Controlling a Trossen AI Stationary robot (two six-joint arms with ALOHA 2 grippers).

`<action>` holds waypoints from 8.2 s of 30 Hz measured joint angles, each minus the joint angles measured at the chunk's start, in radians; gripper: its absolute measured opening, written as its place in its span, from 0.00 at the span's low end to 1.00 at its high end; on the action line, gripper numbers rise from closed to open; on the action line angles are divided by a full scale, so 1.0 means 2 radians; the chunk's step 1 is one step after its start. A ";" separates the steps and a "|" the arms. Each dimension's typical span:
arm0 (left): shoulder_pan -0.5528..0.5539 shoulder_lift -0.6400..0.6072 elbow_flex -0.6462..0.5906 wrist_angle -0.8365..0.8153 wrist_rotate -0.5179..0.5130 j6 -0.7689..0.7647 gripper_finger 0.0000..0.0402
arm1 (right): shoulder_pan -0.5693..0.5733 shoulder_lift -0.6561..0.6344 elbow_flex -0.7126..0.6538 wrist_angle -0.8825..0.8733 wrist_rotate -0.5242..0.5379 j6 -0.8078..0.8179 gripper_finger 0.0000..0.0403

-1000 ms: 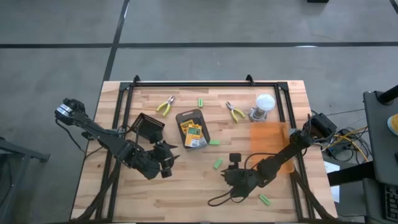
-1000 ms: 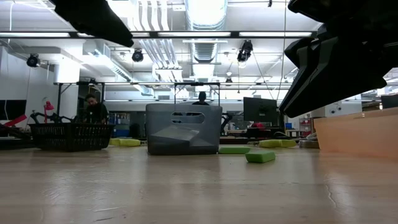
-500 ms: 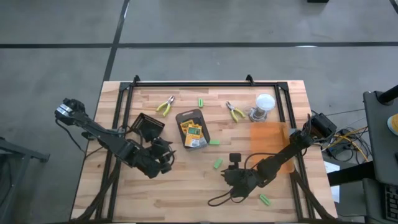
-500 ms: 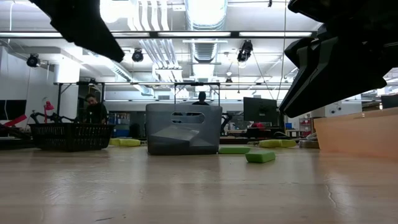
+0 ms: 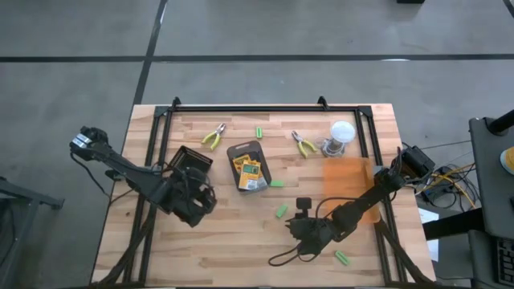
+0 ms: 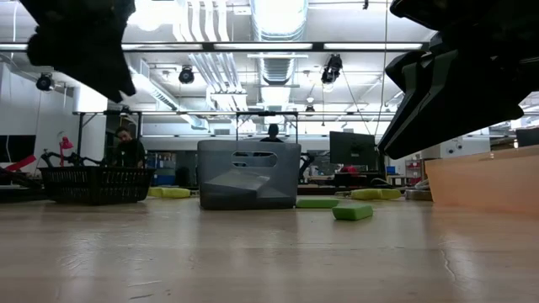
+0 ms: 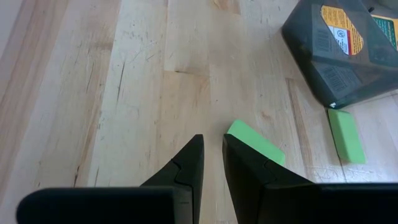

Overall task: Pick & Place School Supplies
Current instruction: Put the light green eraser into the black bin

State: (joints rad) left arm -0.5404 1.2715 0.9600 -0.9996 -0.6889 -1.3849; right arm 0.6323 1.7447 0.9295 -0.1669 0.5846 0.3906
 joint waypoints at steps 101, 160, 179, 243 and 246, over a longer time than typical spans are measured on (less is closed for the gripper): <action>-0.001 0.100 -0.162 -0.018 0.295 -0.673 0.24 | 0.000 0.000 0.000 0.000 0.000 0.000 0.14; 0.115 0.075 0.023 -0.259 0.031 -0.495 0.24 | 0.000 0.000 0.000 0.000 0.000 0.000 0.14; 0.244 0.053 0.027 -0.204 0.003 -0.273 0.24 | 0.000 0.000 0.000 0.000 0.000 0.000 0.14; 0.286 0.067 -0.152 0.103 0.101 -0.093 0.34 | 0.000 0.000 0.000 0.000 0.000 0.000 0.14; 0.286 0.066 -0.143 0.102 0.101 -0.076 0.34 | 0.000 0.000 0.000 0.000 0.000 0.000 0.14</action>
State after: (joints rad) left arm 0.0315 1.4038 0.6744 -0.7951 -0.4871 -1.5376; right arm 0.6323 1.7445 0.9295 -0.1661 0.5845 0.3904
